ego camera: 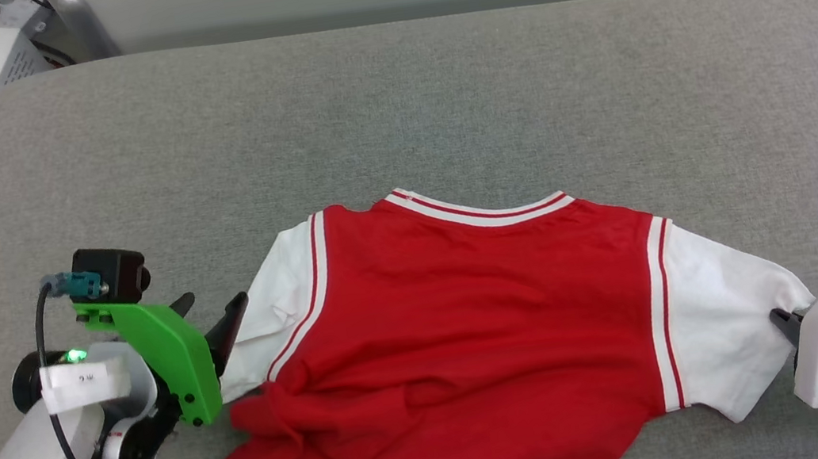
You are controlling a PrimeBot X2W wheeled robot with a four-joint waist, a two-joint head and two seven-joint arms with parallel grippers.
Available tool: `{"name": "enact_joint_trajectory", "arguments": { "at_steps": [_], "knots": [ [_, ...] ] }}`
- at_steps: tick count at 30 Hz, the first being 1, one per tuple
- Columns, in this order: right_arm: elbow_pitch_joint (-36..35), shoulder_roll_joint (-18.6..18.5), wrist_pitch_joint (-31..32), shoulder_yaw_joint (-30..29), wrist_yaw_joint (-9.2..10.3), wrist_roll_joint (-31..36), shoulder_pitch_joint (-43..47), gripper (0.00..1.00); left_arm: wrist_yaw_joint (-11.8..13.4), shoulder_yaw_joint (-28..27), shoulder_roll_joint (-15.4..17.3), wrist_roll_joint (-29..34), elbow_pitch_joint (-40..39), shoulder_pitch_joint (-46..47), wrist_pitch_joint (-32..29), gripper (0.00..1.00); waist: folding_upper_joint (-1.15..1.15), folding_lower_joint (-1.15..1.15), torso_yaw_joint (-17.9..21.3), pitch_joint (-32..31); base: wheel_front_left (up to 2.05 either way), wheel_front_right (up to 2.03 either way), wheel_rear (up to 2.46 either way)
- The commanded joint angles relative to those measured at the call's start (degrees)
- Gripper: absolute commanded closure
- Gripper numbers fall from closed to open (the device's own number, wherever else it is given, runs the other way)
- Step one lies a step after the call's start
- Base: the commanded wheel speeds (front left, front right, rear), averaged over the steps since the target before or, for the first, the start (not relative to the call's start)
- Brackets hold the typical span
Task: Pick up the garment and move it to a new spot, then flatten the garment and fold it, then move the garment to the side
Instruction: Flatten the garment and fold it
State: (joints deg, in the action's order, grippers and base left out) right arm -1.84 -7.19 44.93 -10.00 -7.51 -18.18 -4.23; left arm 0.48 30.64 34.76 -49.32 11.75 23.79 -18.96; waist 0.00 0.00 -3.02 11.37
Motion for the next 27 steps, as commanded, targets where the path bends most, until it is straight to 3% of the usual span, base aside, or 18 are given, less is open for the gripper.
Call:
{"name": "enact_joint_trajectory", "arguments": {
  "at_steps": [1,7,13,14,16,21,27],
  "knots": [
    [-0.3,0.2,-0.4,0.1,0.02,0.3,-0.4,1.00,-1.0,0.3,-0.4,-0.6,1.4,2.1,-0.8,0.00,0.00,0.00,2.3,3.2,0.00,0.00,0.00],
    [-0.3,1.2,-1.2,0.2,0.02,0.1,-0.9,1.00,-5.0,2.6,-2.9,-1.6,9.4,7.8,-4.1,0.00,0.00,0.00,3.6,6.8,0.00,0.00,0.00],
    [0.2,1.7,-2.2,0.8,0.02,-0.1,-1.5,1.00,-6.8,5.3,-5.2,-4.7,17.1,10.4,-10.6,0.00,0.00,0.00,4.8,8.4,0.00,0.00,0.00],
    [0.3,1.8,-2.4,0.8,0.02,-0.1,-1.5,1.00,-7.0,5.8,-5.6,-5.2,18.1,10.4,-11.8,0.47,0.00,0.00,4.9,8.4,0.00,0.00,0.00],
    [0.5,1.7,-2.8,0.7,0.02,-0.1,-1.7,1.00,-7.4,7.4,-6.3,-6.3,19.9,10.3,-14.6,0.98,0.00,0.00,5.1,8.5,0.00,0.00,0.00],
    [0.6,1.4,-3.9,0.7,0.02,-0.2,-2.1,1.00,-7.8,9.5,-7.8,-7.6,22.3,10.3,-16.5,1.00,0.00,0.00,5.0,7.7,0.00,0.00,0.00],
    [1.2,-0.2,-5.6,1.3,0.02,-0.3,-3.2,1.00,-7.9,10.0,-6.2,-3.3,22.6,12.9,-8.2,1.00,0.00,0.00,3.8,5.0,0.00,0.00,0.00]
  ]
}}
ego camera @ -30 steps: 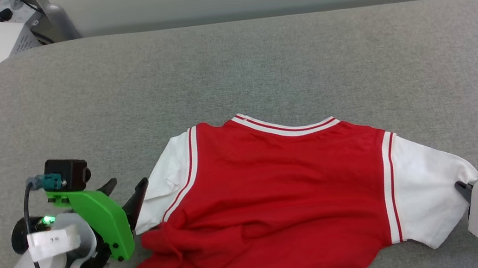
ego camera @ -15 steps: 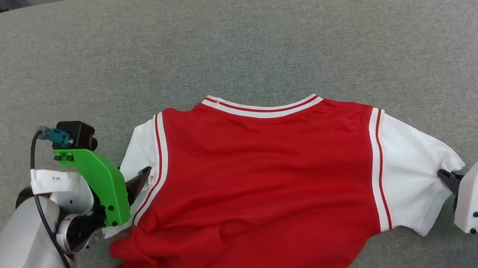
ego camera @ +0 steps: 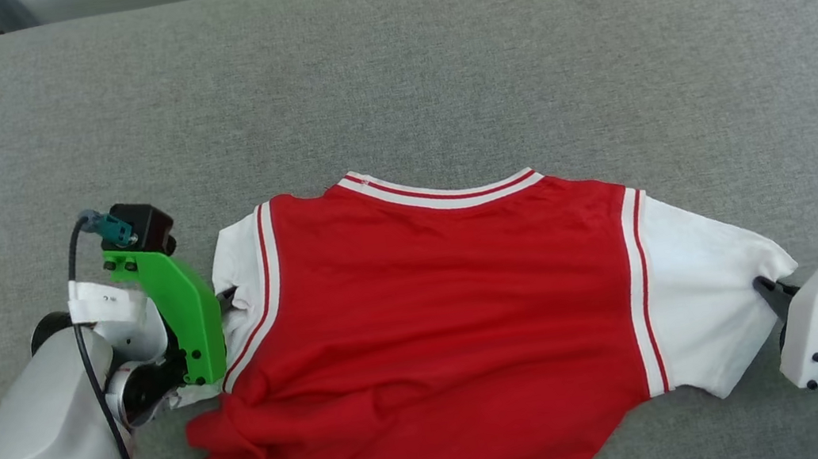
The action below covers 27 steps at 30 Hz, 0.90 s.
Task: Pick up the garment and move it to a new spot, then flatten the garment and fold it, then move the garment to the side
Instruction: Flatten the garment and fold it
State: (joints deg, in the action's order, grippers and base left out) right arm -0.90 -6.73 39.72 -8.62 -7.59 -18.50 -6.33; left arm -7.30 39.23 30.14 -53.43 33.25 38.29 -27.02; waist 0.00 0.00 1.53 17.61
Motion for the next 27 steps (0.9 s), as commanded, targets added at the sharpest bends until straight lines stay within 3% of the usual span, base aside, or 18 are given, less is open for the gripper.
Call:
{"name": "enact_joint_trajectory", "arguments": {
  "at_steps": [1,8,15,24,27],
  "knots": [
    [0.5,-0.9,-0.8,-0.1,0.10,0.0,-1.6,1.00,-0.1,1.2,-1.3,1.4,1.2,-1.0,1.4,1.00,0.00,0.00,-0.9,-1.9,0.00,0.00,0.00],
    [5.0,-4.1,-4.5,0.2,0.10,1.3,-8.3,1.00,3.1,-2.4,0.7,5.7,1.6,4.8,12.5,1.00,0.00,0.00,-2.1,-6.1,0.00,0.00,0.00],
    [12.3,-7.9,-7.8,0.9,0.10,0.9,-19.3,1.00,4.8,-6.4,0.2,6.6,1.8,12.6,19.9,1.00,0.00,0.00,-3.2,-6.6,0.00,0.00,0.00],
    [21.4,-11.3,-12.6,2.0,0.10,3.4,-43.5,1.00,6.5,-11.0,-1.6,8.0,8.2,29.0,27.9,1.00,0.00,0.00,-2.6,-0.8,0.00,0.00,0.00],
    [24.6,-10.8,-15.0,2.0,0.10,4.9,-53.3,1.00,7.1,-12.2,-2.1,8.7,11.0,34.8,31.3,1.00,0.00,0.00,-1.6,1.3,0.00,0.00,0.00]
  ]
}}
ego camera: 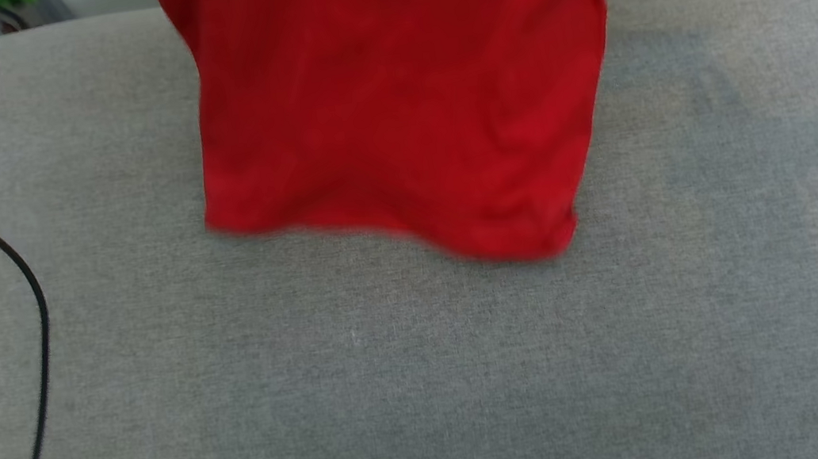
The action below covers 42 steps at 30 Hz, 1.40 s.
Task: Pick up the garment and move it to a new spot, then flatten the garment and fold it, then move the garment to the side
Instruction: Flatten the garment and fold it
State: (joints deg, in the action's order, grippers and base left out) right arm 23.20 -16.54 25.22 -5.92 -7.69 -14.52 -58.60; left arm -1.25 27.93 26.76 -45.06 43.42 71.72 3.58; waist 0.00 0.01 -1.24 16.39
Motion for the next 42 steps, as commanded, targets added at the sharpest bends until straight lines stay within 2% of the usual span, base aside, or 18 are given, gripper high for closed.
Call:
{"name": "enact_joint_trajectory", "arguments": {
  "at_steps": [1,4,12,23,28,32,36,42],
  "knots": [
    [1.5,-0.6,-1.3,-0.5,0.20,1.4,-3.8,1.00,1.0,-1.3,1.3,0.5,1.4,3.0,1.5,1.00,0.00,-0.01,1.6,3.2,0.00,0.00,0.00],
    [5.4,0.6,-4.4,-0.8,0.20,3.0,-12.7,1.00,0.6,-4.0,0.5,-1.2,3.5,8.0,4.6,1.00,0.00,-0.01,2.8,5.2,0.00,0.00,0.00],
    [13.9,2.8,-11.8,-0.5,0.20,6.0,-28.0,1.00,-1.1,-4.4,1.0,0.3,6.9,17.6,8.2,1.00,0.00,-0.01,4.9,11.2,0.00,0.00,0.00],
    [24.8,4.8,-17.5,5.9,0.20,2.9,-30.4,1.00,-4.6,-3.4,-3.0,-1.4,14.2,15.6,9.7,1.00,0.00,-0.01,4.7,17.1,0.00,0.00,0.00],
    [25.9,3.7,-19.4,11.2,0.20,-1.0,-25.8,1.00,-5.9,-3.0,-5.1,-3.6,16.7,11.6,10.3,1.00,0.00,-0.01,3.4,17.5,0.00,0.00,0.00],
    [23.3,2.5,-21.3,15.0,0.20,-5.7,-18.2,1.00,-6.2,-2.1,-6.3,-5.1,16.3,5.6,10.8,1.00,0.00,-0.01,2.4,16.3,0.00,0.00,0.00],
    [18.2,0.1,-23.4,17.5,0.20,-9.5,-7.3,1.00,-6.2,0.1,-6.8,-6.5,11.8,-3.9,11.3,1.00,0.00,-0.01,1.0,13.1,0.00,0.00,0.00],
    [6.3,-2.3,-24.3,17.2,0.20,-13.8,10.8,1.00,-6.2,-0.7,-4.7,-6.9,0.7,-19.5,11.4,1.00,0.00,-0.01,0.4,7.9,0.00,0.00,0.00]
  ]
}}
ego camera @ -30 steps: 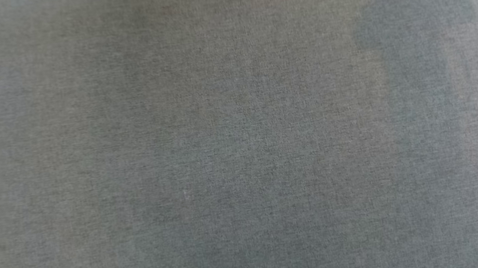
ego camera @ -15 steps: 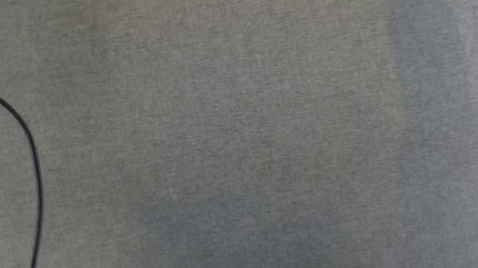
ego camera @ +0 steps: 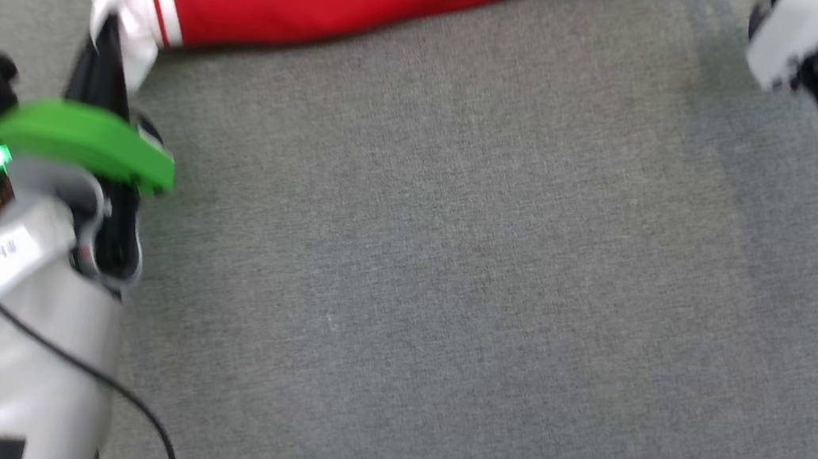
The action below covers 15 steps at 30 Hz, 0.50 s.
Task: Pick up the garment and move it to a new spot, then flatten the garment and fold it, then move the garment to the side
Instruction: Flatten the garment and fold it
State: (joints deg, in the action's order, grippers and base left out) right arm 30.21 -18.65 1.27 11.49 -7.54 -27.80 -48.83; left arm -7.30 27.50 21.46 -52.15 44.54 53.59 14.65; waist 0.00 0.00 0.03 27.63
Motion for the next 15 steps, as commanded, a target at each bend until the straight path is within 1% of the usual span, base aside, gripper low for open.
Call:
{"name": "enact_joint_trajectory", "arguments": {
  "at_steps": [1,4,7,10,14,15],
  "knots": [
    [-2.4,-0.3,-0.3,-0.8,0.05,-0.8,3.7,1.00,-0.2,-0.7,0.9,0.5,-2.0,-3.8,0.3,1.00,0.00,0.00,-0.9,-4.2,0.00,0.00,0.00],
    [-7.7,0.2,0.9,-3.6,0.05,-1.0,12.7,1.00,-0.2,-2.8,1.7,2.4,-7.2,-11.9,0.3,1.00,0.00,0.00,-1.1,-7.4,0.00,0.00,0.00],
    [-12.8,2.1,2.9,-6.4,0.05,-0.4,20.8,1.00,-0.1,-5.3,2.3,3.0,-11.5,-19.8,0.3,1.00,0.00,0.00,-0.6,-10.3,0.00,0.00,0.00],
    [-17.2,4.1,5.1,-9.0,0.05,0.6,28.1,1.00,0.8,-6.0,3.0,3.5,-15.5,-26.6,0.3,1.00,0.00,0.00,-0.5,-12.9,0.00,0.00,0.00],
    [-22.3,7.5,7.8,-13.0,0.05,2.0,37.4,1.00,3.7,-6.1,3.9,3.8,-21.0,-35.4,0.3,1.00,0.00,0.00,-0.2,-16.0,0.00,0.00,0.00],
    [-23.3,8.5,8.7,-13.9,0.05,2.3,39.8,1.00,4.7,-6.1,4.0,3.6,-22.5,-37.8,0.2,1.00,0.00,0.00,-0.2,-16.7,0.00,0.00,0.00]
  ]
}}
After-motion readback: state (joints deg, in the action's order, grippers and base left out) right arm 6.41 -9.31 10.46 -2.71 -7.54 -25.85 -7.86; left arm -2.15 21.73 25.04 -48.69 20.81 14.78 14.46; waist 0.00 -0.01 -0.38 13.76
